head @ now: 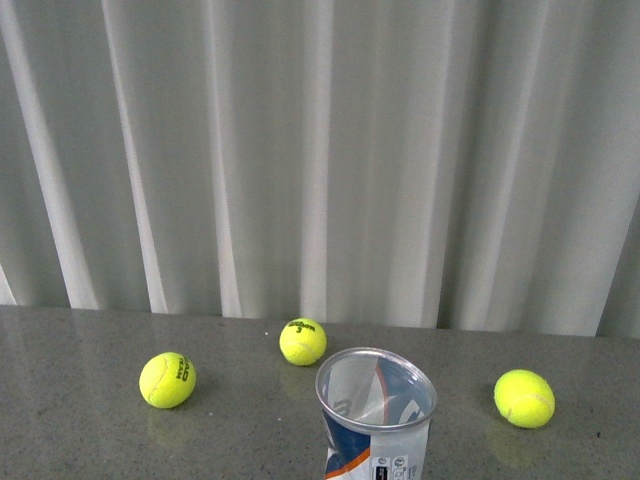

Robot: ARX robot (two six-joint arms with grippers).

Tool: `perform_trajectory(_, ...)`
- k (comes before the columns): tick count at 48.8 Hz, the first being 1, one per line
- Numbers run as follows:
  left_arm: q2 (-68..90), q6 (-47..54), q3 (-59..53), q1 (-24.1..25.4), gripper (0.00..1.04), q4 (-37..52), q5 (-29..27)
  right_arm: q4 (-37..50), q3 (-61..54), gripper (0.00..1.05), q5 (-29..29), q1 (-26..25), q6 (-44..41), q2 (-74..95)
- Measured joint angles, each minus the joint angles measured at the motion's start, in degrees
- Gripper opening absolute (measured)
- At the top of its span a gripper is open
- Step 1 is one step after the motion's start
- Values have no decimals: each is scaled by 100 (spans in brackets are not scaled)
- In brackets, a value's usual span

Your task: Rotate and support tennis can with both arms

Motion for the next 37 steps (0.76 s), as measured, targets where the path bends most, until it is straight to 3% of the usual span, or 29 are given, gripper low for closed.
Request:
perform_trajectory(8, 0, 4, 0, 0, 100, 0, 0, 0, 0, 98, 0, 0, 0, 0)
perform_trajectory(37, 0, 2, 0, 0, 98, 0, 0, 0, 0, 98, 0, 0, 0, 0)
